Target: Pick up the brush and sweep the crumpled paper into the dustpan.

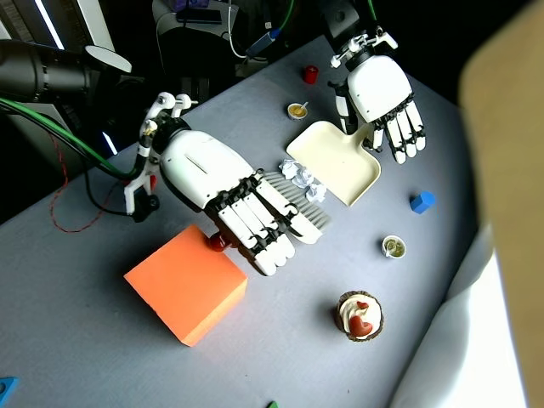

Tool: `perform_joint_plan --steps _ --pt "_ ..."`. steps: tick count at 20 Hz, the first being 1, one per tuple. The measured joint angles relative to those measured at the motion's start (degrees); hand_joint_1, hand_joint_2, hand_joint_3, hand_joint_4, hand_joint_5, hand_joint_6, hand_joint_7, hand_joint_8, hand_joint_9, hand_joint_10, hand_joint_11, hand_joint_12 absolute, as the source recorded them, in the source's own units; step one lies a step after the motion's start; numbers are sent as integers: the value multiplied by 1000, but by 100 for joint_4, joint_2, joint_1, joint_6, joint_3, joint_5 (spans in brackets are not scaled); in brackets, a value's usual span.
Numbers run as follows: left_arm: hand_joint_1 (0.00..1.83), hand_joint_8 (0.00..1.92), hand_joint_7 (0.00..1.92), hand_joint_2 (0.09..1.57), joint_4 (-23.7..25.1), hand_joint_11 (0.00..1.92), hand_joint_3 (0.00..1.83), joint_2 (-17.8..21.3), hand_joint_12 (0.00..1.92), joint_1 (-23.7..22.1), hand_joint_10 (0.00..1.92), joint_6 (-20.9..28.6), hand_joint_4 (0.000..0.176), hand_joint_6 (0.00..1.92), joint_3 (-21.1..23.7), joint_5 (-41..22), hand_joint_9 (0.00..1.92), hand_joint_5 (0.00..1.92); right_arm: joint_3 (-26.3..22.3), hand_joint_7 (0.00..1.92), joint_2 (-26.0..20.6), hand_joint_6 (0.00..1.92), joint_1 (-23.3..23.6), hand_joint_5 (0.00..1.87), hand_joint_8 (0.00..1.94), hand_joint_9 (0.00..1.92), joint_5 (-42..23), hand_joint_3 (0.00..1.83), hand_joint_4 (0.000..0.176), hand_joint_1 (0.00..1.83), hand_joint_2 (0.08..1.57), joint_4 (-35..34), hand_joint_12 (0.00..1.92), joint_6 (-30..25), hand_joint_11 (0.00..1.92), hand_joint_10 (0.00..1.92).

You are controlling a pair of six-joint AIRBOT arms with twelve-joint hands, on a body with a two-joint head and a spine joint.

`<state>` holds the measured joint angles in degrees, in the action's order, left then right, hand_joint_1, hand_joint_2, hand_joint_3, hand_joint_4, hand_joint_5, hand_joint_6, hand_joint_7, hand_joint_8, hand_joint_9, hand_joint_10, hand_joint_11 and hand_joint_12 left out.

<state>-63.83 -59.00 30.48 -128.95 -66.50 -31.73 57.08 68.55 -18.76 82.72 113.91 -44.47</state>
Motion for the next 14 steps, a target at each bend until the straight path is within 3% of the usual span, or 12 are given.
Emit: perform_joint_plan --steps 2,3,4,5,6,11,13,14 --pt "1105 2 316 1074 0 81 0 0 359 0 3 0 11 819 0 2 222 1078 122 233 96 8 0 222 9 248 -44 2 0 1166 951 9 25 -70 278 10" --pt "1118 3 328 1069 0 95 0 0 372 -2 6 -2 0 797 2 0 244 1091 184 229 136 7 0 222 6 236 -50 0 0 1167 942 9 19 -83 266 4" --pt "1104 0 312 1078 -2 67 0 0 379 -2 1 -2 6 835 0 0 235 1068 273 223 177 1 -20 210 3 237 -50 0 0 1153 940 22 19 -122 267 3" --pt "1093 1 305 1082 -2 61 1 0 389 -2 0 0 29 851 0 0 234 1059 374 228 227 1 -35 208 4 248 -52 0 0 1156 938 13 21 -149 272 7" --pt "1110 2 311 1080 -2 58 0 0 392 -2 4 0 0 842 0 0 220 1064 448 238 271 2 -42 212 7 253 -59 0 0 1176 928 -17 20 -186 272 8" --pt "1113 0 317 1075 -17 59 0 0 412 -13 0 0 0 823 0 2 225 1075 603 252 492 10 -125 239 9 264 -85 0 0 1191 927 44 18 -332 270 8" --pt "1110 4 335 1066 -9 87 0 0 430 -15 3 -2 10 783 0 0 234 1099 697 272 575 10 -151 244 14 276 -129 0 0 1212 916 -7 21 -341 279 11" --pt "1116 2 333 1069 -13 85 1 0 430 -20 1 0 0 800 0 4 230 1089 776 258 608 4 -151 233 6 265 -136 0 0 1217 920 7 22 -358 282 5"
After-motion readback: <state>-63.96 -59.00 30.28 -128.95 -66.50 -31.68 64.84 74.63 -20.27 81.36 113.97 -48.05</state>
